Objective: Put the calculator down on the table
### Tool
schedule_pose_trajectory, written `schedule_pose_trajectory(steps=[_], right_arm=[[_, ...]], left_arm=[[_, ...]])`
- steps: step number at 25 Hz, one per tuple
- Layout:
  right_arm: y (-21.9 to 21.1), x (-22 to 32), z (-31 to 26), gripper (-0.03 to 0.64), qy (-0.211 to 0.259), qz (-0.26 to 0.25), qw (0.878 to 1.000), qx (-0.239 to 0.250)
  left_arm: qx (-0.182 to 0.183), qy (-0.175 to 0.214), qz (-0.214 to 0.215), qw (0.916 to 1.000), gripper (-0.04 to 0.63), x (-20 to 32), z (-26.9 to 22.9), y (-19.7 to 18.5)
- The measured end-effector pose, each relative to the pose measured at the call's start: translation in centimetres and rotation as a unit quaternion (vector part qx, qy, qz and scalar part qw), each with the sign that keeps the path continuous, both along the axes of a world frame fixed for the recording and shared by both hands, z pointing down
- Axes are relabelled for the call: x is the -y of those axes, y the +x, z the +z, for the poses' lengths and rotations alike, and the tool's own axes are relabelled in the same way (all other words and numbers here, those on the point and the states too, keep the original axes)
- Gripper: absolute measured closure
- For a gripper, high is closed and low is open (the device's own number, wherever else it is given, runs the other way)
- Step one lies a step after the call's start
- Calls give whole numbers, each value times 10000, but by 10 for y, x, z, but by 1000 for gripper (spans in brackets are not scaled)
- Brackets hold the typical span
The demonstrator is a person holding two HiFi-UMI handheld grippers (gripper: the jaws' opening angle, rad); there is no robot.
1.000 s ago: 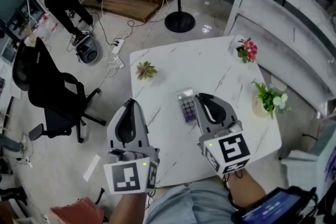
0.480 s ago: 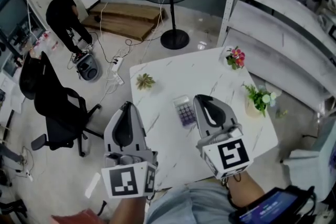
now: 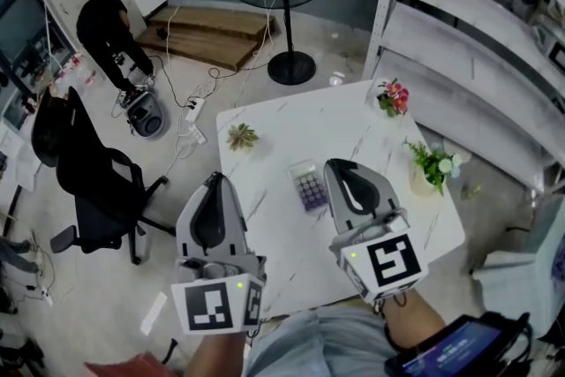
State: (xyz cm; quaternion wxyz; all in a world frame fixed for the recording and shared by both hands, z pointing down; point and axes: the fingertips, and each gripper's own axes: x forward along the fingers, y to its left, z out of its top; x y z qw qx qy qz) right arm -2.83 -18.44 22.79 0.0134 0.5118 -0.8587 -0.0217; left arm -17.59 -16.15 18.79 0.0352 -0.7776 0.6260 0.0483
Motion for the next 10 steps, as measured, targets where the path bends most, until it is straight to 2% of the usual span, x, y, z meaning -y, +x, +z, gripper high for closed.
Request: schedule_pose_trajectory(steps=[10], right_arm=[[-2, 1, -4, 600, 12, -5, 10000, -27]], left_arm=[[4, -10, -24, 10000, 586, 0, -2, -2]])
